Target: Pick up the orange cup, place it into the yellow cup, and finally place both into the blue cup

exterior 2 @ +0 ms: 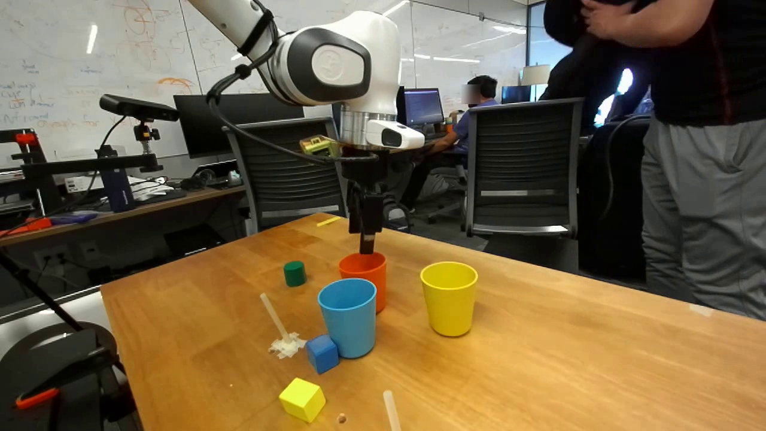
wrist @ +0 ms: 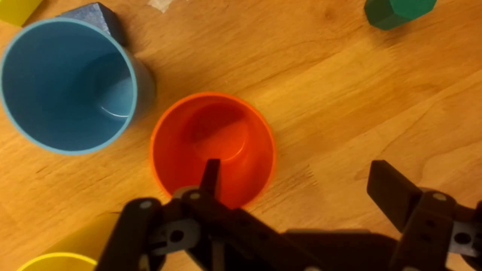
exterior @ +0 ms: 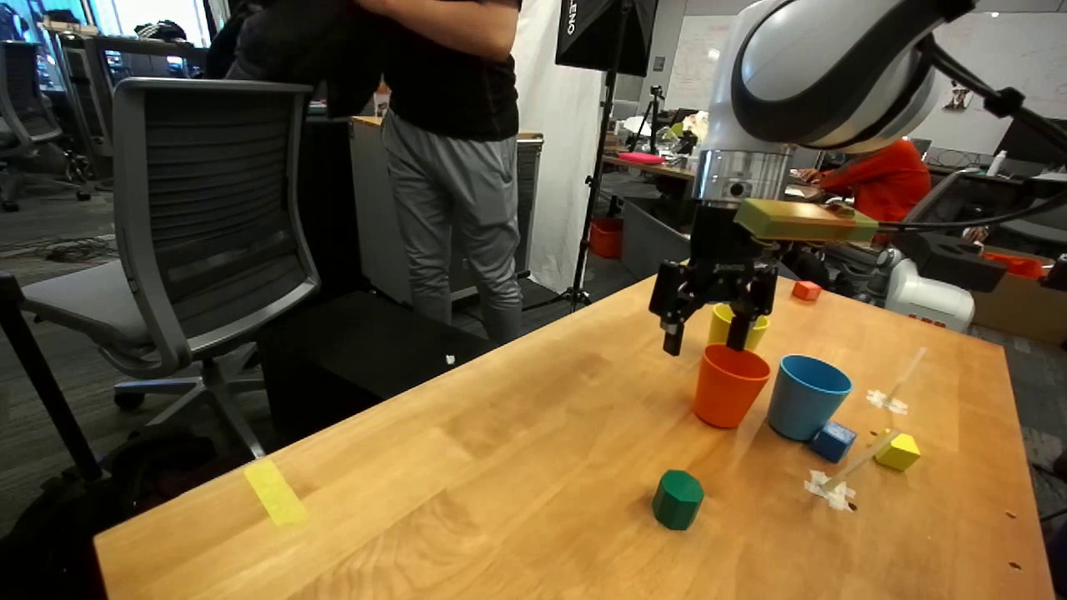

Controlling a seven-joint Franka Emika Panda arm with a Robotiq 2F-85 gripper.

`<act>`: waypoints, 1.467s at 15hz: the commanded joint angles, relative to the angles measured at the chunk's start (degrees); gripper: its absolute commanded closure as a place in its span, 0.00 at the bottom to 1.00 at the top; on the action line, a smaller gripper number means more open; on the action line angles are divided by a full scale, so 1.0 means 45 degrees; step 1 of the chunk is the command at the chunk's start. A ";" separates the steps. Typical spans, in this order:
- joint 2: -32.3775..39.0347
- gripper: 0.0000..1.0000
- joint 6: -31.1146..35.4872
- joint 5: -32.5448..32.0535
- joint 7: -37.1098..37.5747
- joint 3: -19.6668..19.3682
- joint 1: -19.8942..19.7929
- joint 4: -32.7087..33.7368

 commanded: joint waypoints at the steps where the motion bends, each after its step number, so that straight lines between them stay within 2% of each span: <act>1: 0.0765 0.00 -0.0274 -0.0409 0.0664 -0.0187 0.0314 0.0894; 4: 0.1077 0.00 -0.0335 -0.0583 0.0888 -0.0212 0.0400 0.1115; 5: 0.1149 0.25 -0.0376 -0.0615 0.0931 -0.0212 0.0422 0.1160; 6: 0.1196 0.27 -0.0382 -0.0654 0.0964 -0.0214 0.0445 0.1183; 7: 0.1225 0.34 -0.0421 -0.0673 0.0992 -0.0212 0.0459 0.1213; 15: 0.1037 0.98 -0.0763 -0.0737 0.0974 -0.0240 0.0471 0.1117; 17: 0.0891 1.00 -0.0946 -0.0781 0.0944 -0.0268 0.0427 0.1096; 22: 0.0405 0.99 -0.1452 -0.0954 0.0889 -0.0450 0.0277 0.0993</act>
